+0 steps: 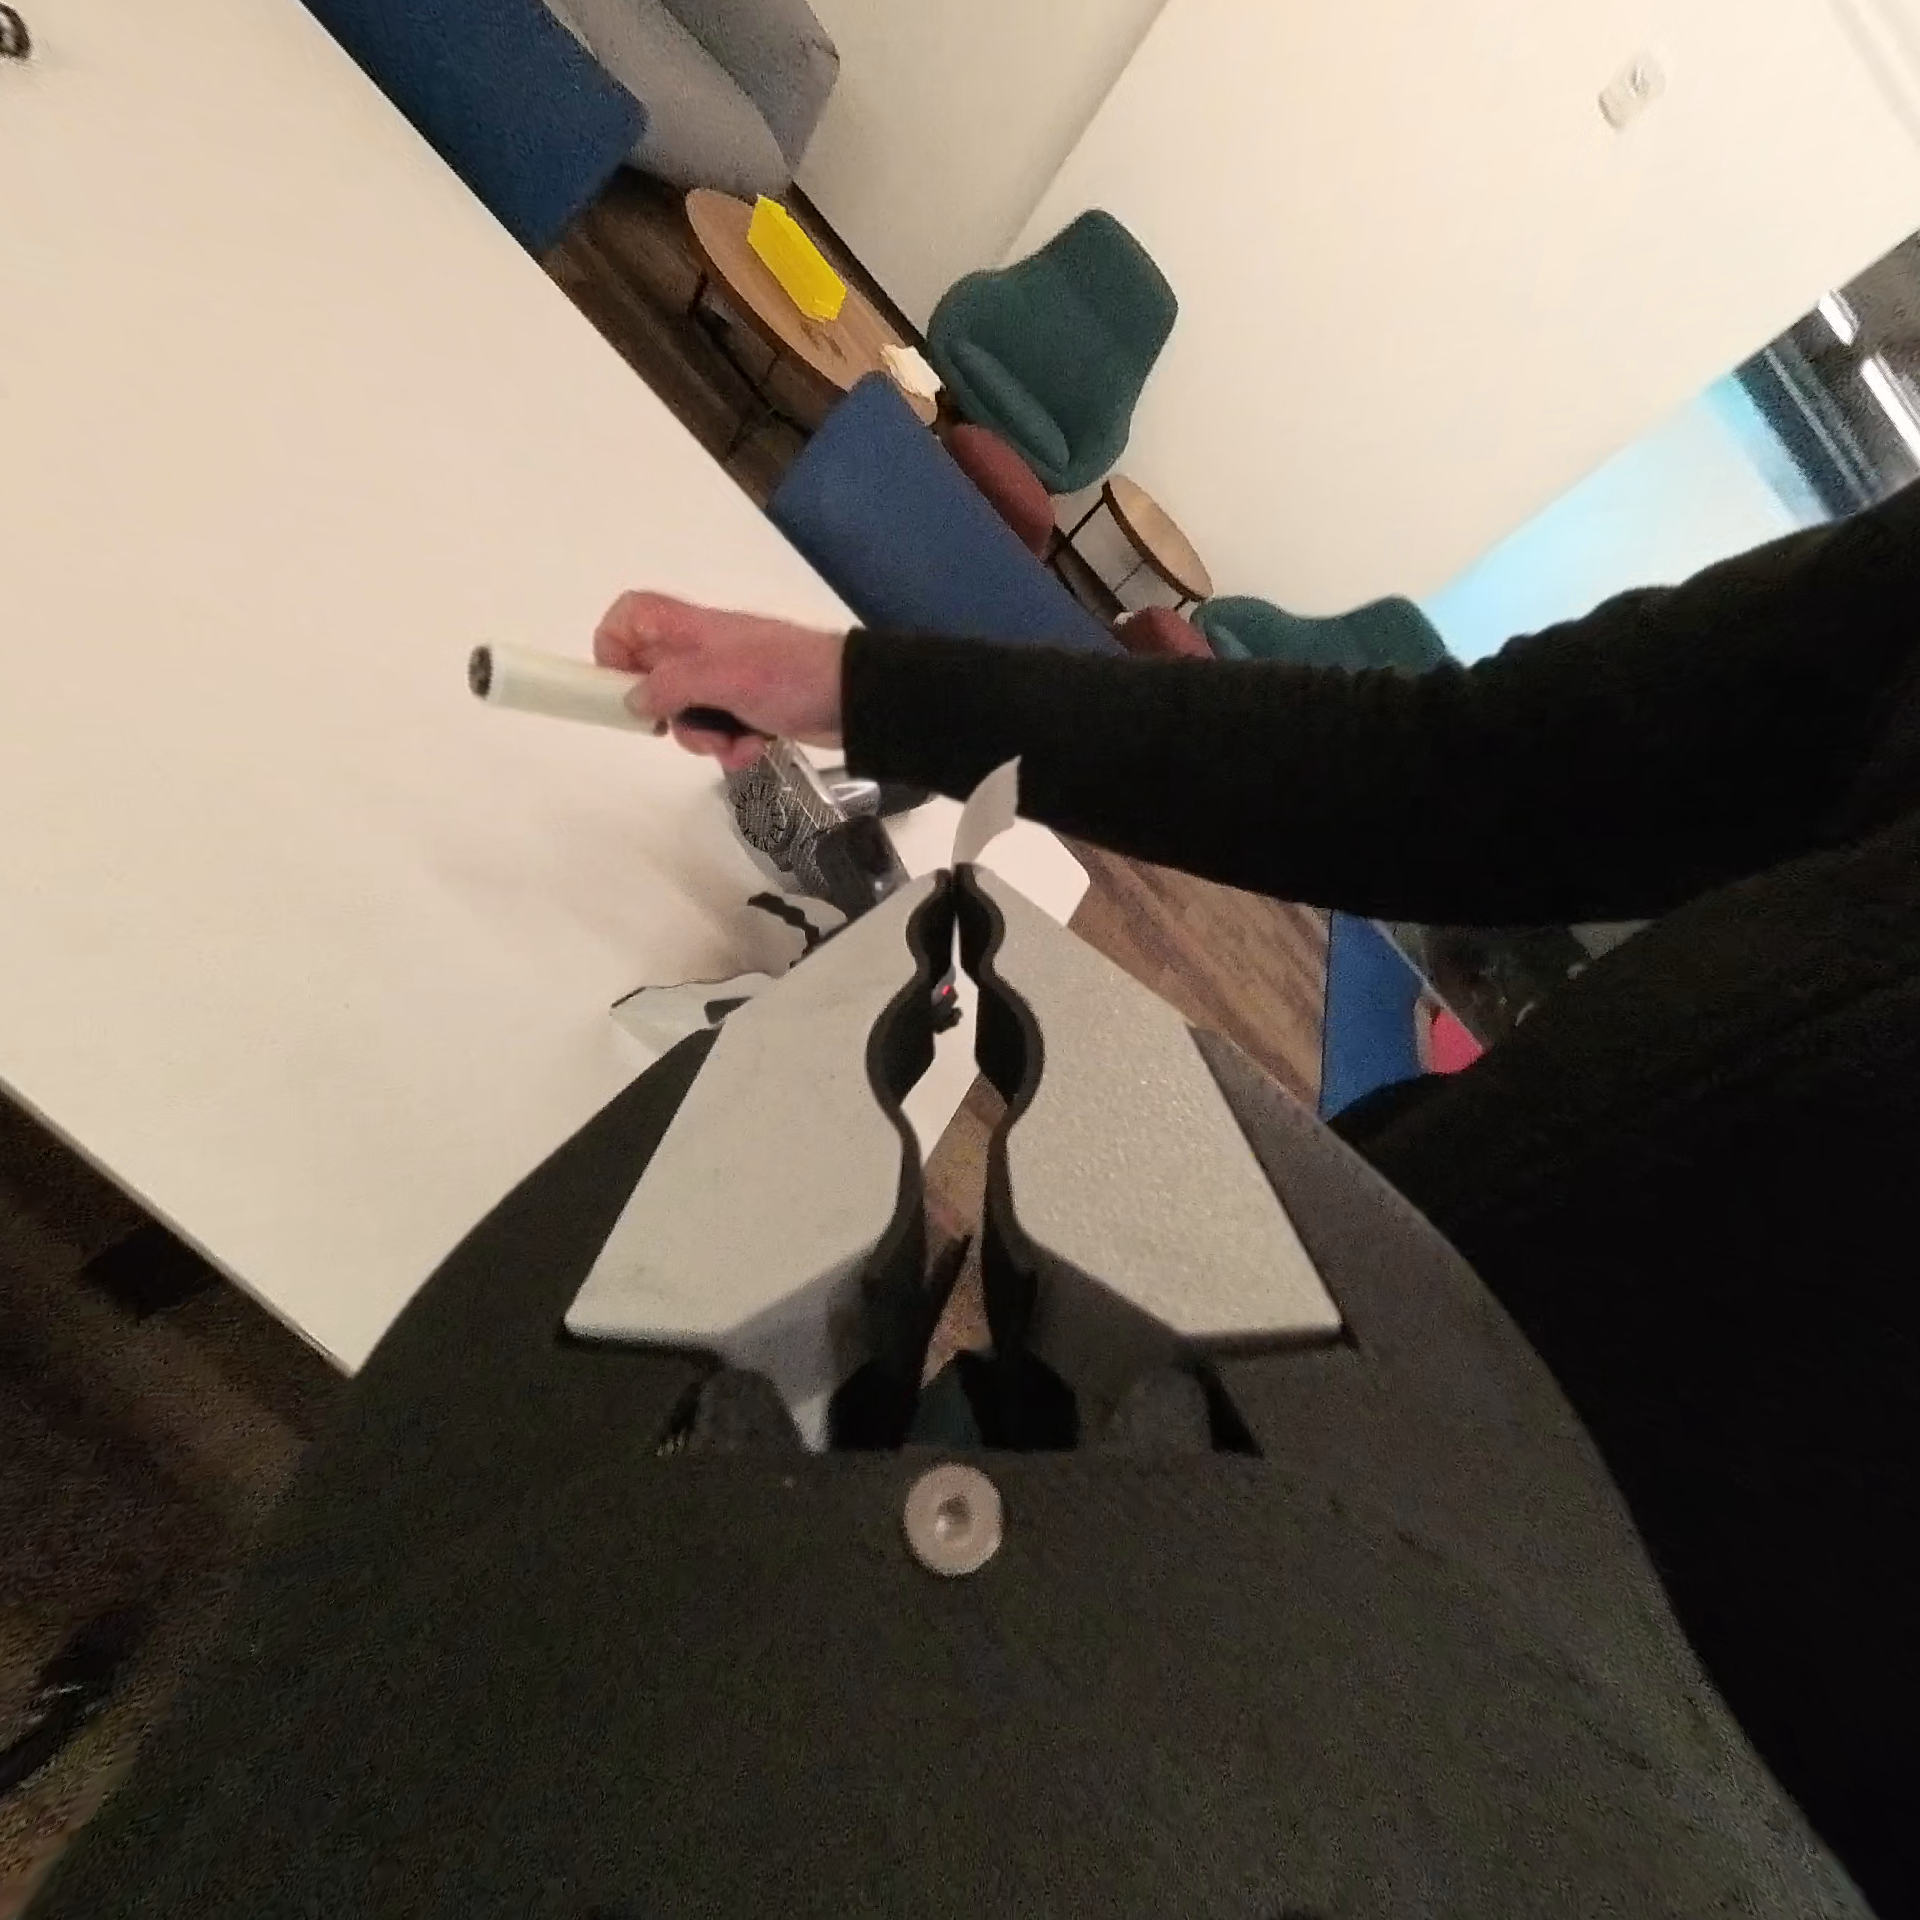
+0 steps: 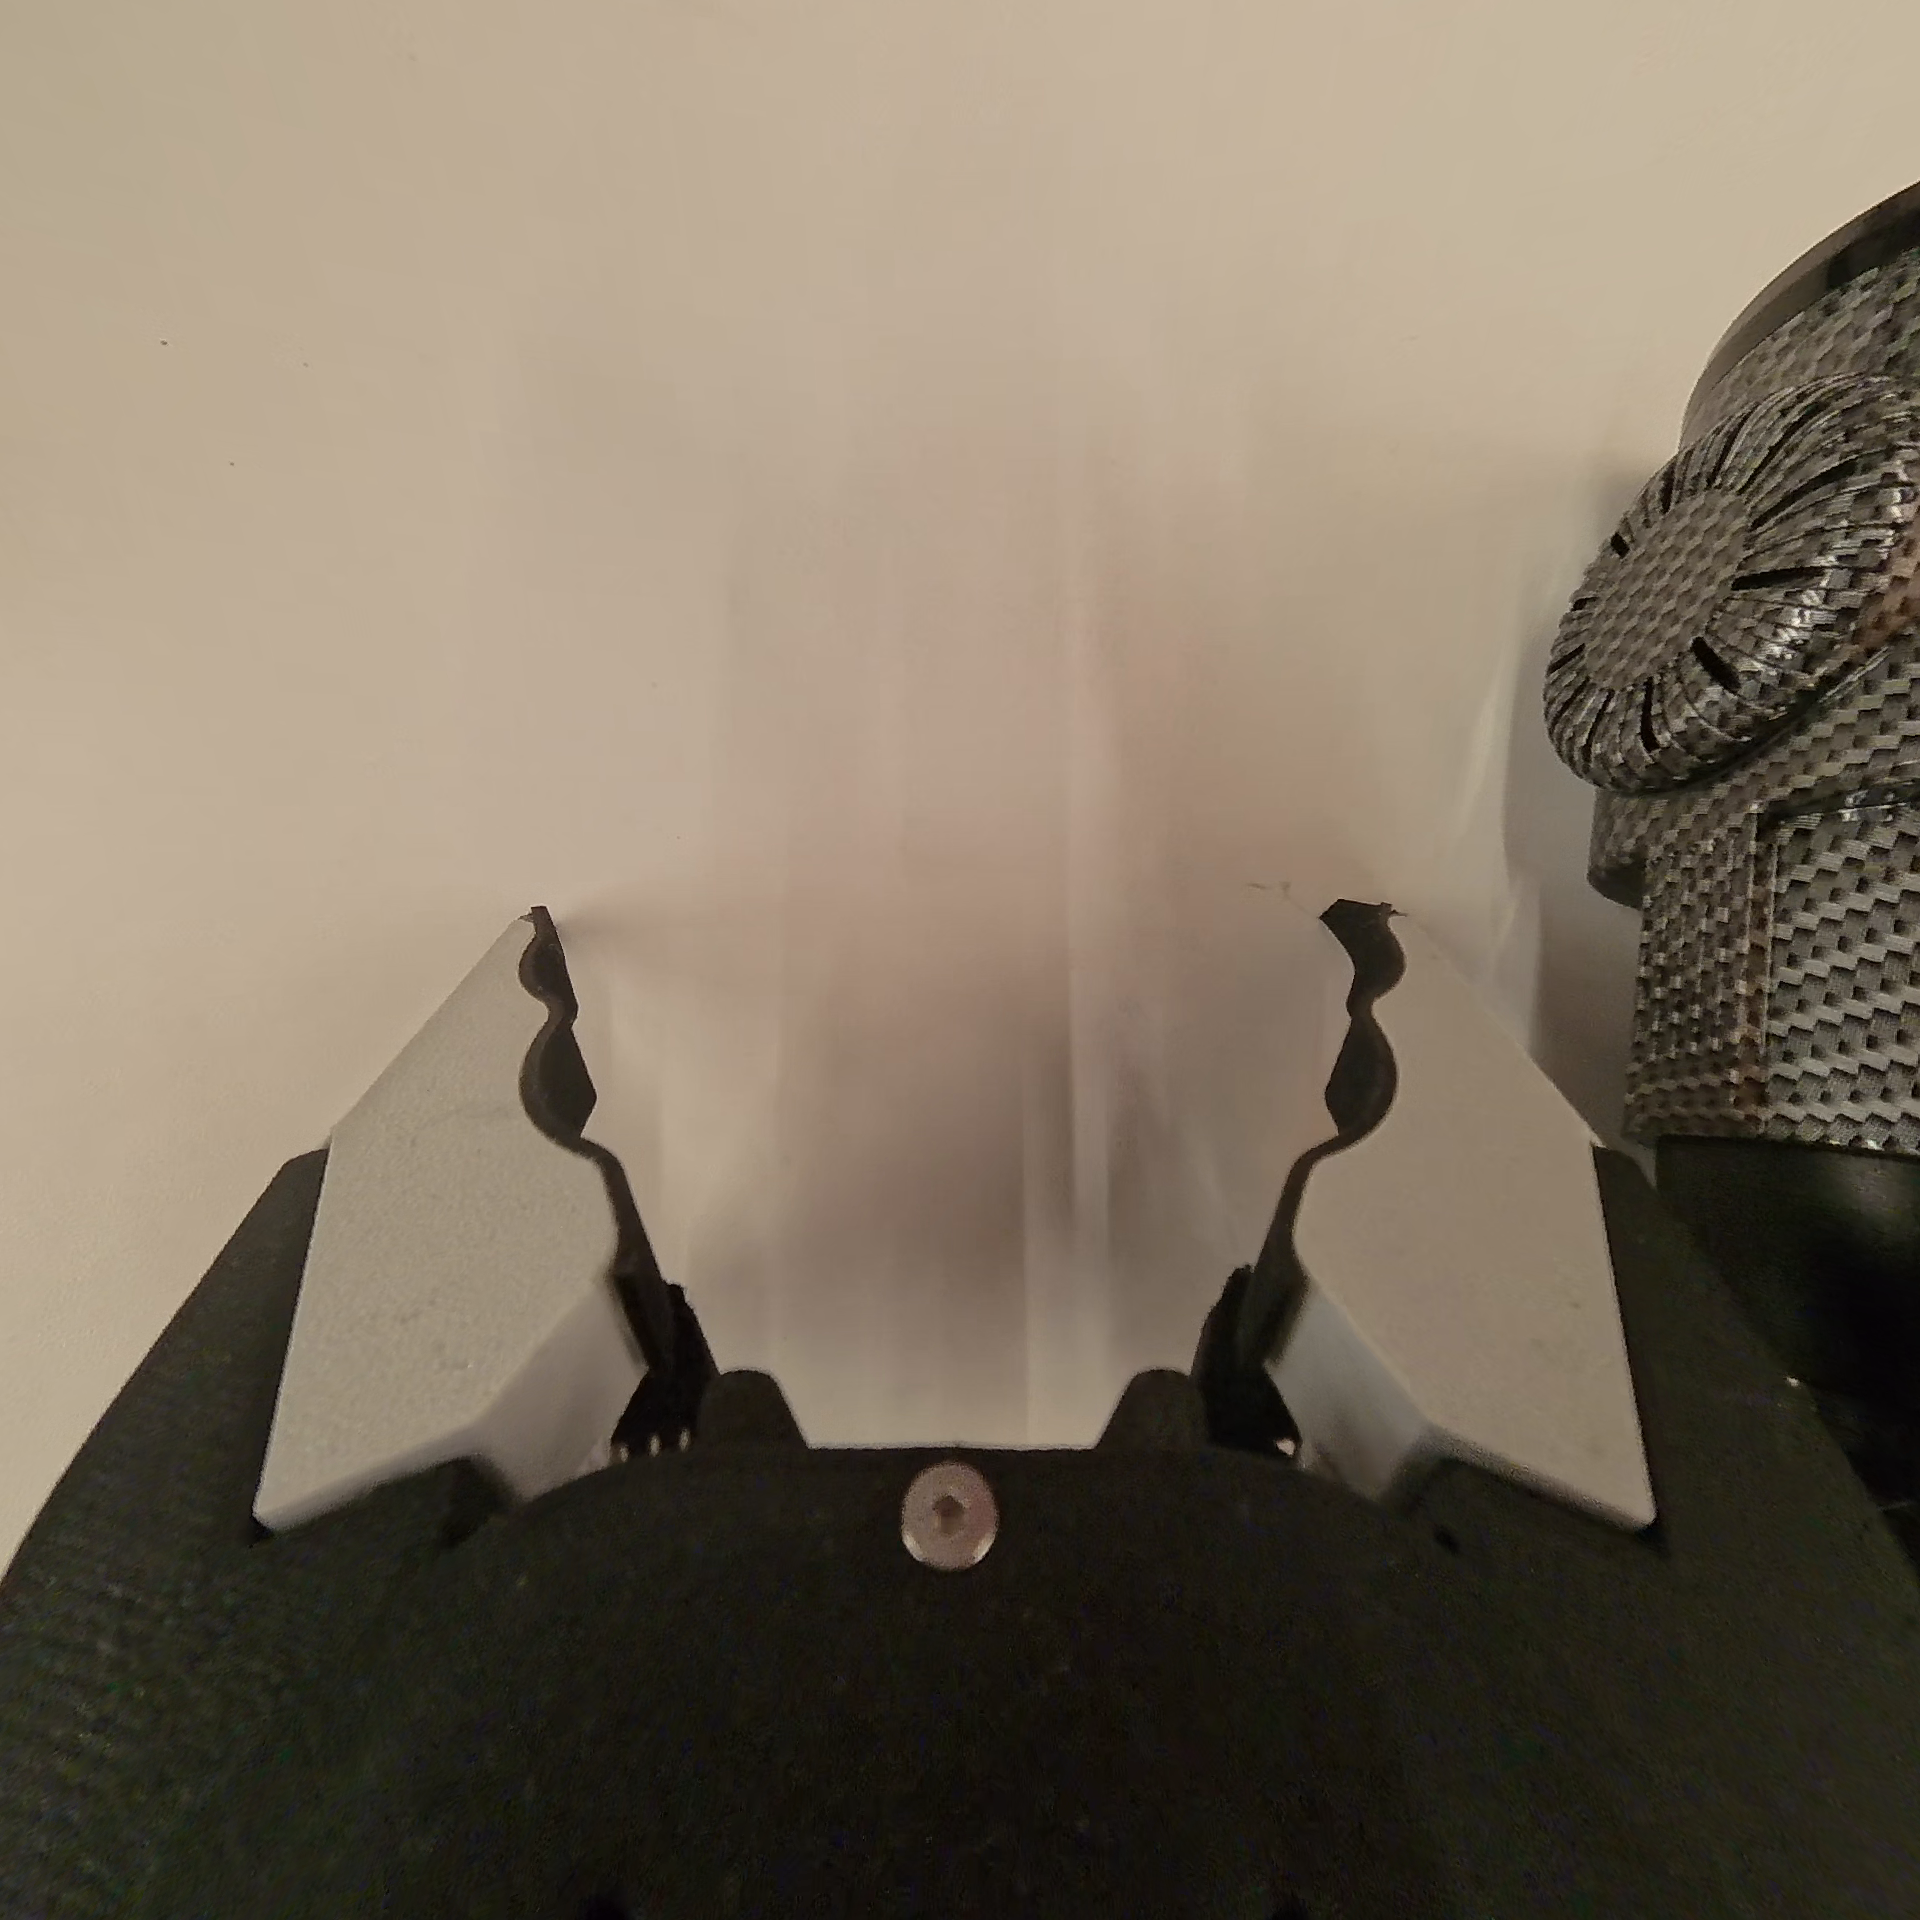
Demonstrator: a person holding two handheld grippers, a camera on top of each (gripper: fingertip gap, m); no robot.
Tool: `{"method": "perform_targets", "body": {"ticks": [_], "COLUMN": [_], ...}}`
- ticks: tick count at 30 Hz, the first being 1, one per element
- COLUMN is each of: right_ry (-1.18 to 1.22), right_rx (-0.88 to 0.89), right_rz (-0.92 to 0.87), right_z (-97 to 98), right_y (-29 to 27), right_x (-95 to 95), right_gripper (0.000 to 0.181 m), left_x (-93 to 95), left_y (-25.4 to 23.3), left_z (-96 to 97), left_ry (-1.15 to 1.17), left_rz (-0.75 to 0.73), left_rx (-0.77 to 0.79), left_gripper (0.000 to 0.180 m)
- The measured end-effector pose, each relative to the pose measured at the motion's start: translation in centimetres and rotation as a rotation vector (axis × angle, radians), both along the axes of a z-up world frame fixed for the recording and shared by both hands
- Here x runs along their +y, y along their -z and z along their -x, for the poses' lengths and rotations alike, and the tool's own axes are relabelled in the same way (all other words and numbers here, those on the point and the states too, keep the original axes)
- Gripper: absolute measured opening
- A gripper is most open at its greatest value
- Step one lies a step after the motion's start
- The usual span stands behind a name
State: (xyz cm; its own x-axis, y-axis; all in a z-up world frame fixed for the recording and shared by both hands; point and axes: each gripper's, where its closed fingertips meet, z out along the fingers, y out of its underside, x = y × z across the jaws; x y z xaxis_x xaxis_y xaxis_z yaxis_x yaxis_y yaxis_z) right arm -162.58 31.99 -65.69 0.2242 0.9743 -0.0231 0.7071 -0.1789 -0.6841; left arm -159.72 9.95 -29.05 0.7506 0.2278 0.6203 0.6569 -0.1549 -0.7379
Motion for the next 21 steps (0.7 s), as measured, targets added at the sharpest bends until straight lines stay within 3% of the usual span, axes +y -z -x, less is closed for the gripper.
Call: {"method": "perform_targets", "body": {"ticks": [13, 21], "right_ry": [0.000, 0.000], "right_rx": [0.000, 0.000], "right_rz": [0.000, 0.000], "right_z": [0.0, 0.0], "right_y": [0.0, 0.0], "right_x": [0.0, 0.0], "right_gripper": [0.144, 0.144], "left_x": [0.4, 6.0], "left_y": [-0.6, -7.2], "left_z": [3.3, 4.6], "left_ry": [-0.107, 0.044], "left_rz": [-0.143, -0.327], "left_rx": [-0.131, -0.112], "left_gripper": [0.000, 0.000]}}
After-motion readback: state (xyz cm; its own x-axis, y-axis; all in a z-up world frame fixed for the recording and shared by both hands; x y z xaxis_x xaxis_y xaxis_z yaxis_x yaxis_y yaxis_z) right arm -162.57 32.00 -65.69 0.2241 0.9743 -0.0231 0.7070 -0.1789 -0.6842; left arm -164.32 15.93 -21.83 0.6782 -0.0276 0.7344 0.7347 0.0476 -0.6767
